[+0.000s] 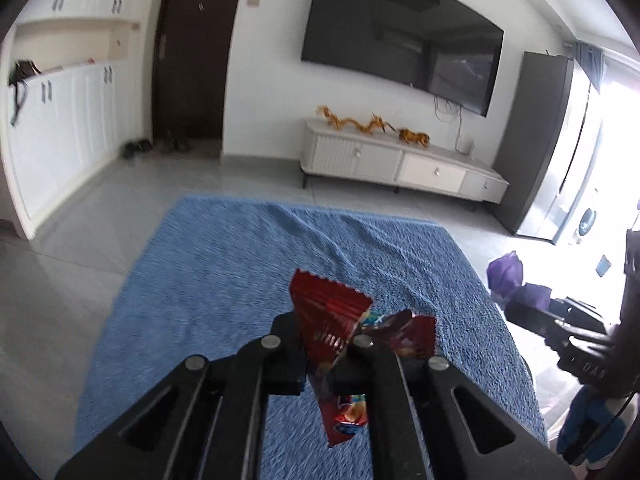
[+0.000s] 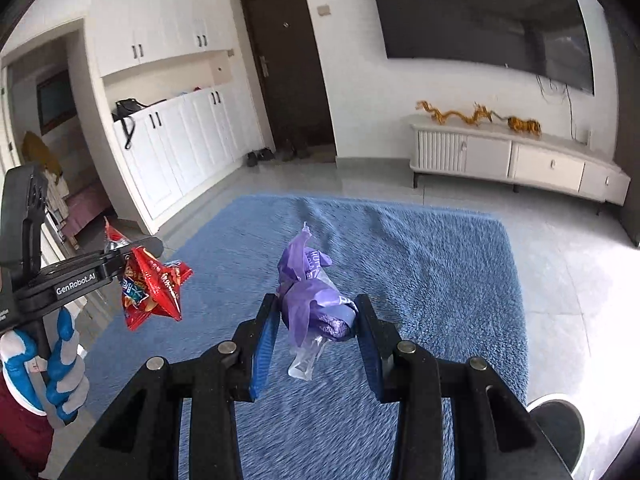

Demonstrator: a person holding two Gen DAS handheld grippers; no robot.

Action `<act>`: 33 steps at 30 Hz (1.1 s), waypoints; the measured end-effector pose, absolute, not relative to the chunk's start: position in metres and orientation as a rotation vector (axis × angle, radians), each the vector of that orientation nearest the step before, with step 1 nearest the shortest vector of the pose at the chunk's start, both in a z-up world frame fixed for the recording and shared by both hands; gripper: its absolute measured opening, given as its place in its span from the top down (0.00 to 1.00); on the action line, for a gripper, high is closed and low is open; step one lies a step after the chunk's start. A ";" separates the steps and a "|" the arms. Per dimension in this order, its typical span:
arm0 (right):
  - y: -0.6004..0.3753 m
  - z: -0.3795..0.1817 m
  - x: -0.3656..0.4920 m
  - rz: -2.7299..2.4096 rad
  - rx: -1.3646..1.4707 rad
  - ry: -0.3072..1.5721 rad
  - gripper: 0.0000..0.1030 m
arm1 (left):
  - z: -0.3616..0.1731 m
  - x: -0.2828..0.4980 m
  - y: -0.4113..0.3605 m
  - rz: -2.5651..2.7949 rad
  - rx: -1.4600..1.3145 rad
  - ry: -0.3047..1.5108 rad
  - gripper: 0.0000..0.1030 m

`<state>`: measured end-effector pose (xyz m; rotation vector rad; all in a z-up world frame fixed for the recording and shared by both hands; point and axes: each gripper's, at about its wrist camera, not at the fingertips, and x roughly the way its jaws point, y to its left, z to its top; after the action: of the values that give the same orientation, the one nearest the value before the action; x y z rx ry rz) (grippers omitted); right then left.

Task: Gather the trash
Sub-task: 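Carry both bags to the gray bin and open both grippers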

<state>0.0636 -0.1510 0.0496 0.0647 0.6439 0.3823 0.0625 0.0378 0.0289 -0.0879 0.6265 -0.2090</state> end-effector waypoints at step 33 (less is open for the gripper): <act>-0.211 0.060 -0.006 0.265 0.052 0.576 0.65 | 0.064 -0.036 0.020 -0.033 0.052 0.439 0.94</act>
<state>-0.0059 -0.2113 0.0604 0.0520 0.5760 0.2646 -0.0361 0.0196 0.0642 0.0516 0.4388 -0.0326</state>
